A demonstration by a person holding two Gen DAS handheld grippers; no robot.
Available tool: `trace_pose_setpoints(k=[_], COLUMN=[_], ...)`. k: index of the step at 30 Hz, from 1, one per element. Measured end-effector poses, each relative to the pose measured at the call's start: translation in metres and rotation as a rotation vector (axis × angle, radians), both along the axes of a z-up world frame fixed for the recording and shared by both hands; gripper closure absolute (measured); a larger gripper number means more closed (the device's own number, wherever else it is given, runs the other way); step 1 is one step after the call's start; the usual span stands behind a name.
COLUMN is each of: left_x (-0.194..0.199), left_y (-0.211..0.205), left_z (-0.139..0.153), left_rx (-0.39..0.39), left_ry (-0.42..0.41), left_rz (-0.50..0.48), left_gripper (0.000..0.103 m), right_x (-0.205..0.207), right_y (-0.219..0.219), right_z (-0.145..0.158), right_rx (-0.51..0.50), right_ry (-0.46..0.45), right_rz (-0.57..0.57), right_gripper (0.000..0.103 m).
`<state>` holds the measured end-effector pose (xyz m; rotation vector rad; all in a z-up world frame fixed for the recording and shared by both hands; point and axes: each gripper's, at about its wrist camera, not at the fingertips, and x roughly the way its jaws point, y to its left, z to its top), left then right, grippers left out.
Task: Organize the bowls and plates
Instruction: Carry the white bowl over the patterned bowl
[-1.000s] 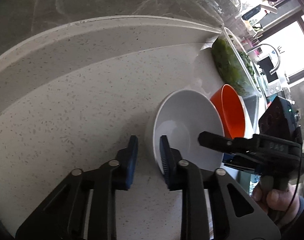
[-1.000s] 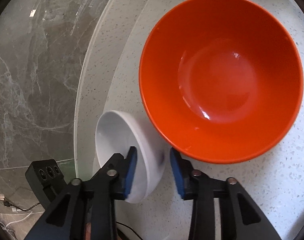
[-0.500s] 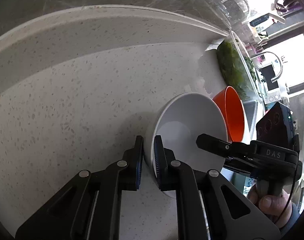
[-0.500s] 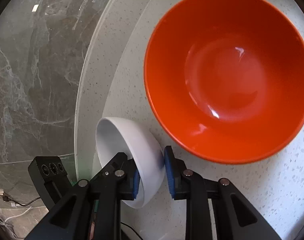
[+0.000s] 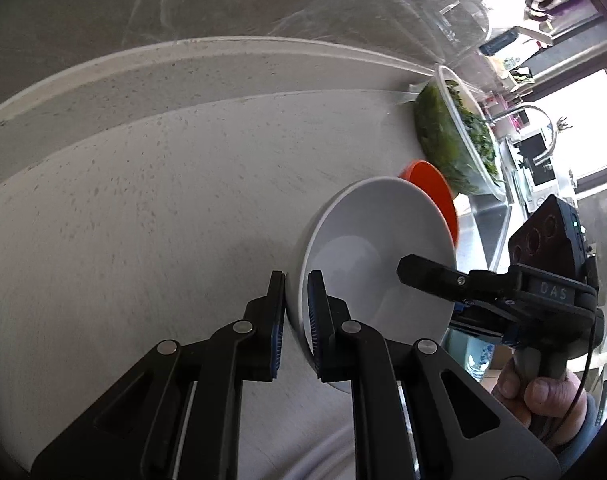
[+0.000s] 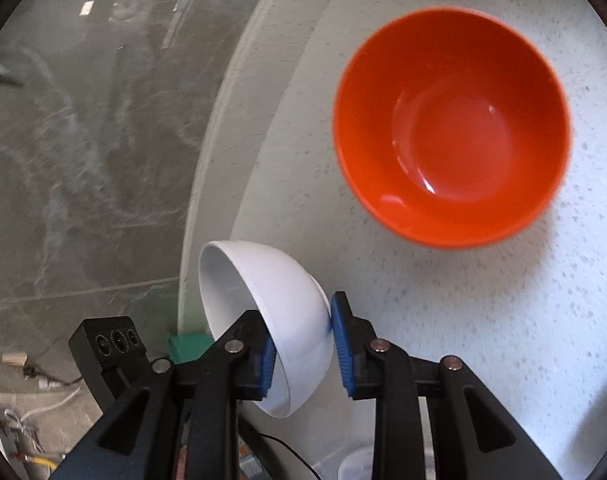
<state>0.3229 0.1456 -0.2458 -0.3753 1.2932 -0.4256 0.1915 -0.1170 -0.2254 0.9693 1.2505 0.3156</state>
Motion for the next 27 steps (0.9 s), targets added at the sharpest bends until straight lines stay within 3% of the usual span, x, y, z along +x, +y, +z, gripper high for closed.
trace_pose_setpoints(k=[8, 15, 20, 27], left_x=[-0.052, -0.097, -0.13, -0.162], left_y=[-0.041, -0.096, -0.155, -0.238], left_z=[0.048, 0.074, 0.074, 0.051], left_rx=[0.004, -0.009, 0.023, 0.028], left_ry=[-0.055, -0.076, -0.052, 0.034], left_rz=[0.001, 0.013, 0.016, 0.047], left_gripper=[0.093, 0.093, 0.093, 0.093], right_x=[-0.044, -0.084, -0.103, -0.117], right_y=[-0.026, -0.086, -0.124, -0.192], right_z=[0.035, 0.056, 0.046, 0.023], right_rx=[0.019, -0.005, -0.058, -0.088], right_ry=[-0.064, -0.093, -0.074, -0.024], right_rz=[0.076, 0.159, 0.236, 0.321], right_gripper=[0.073, 0.073, 0.073, 0.073])
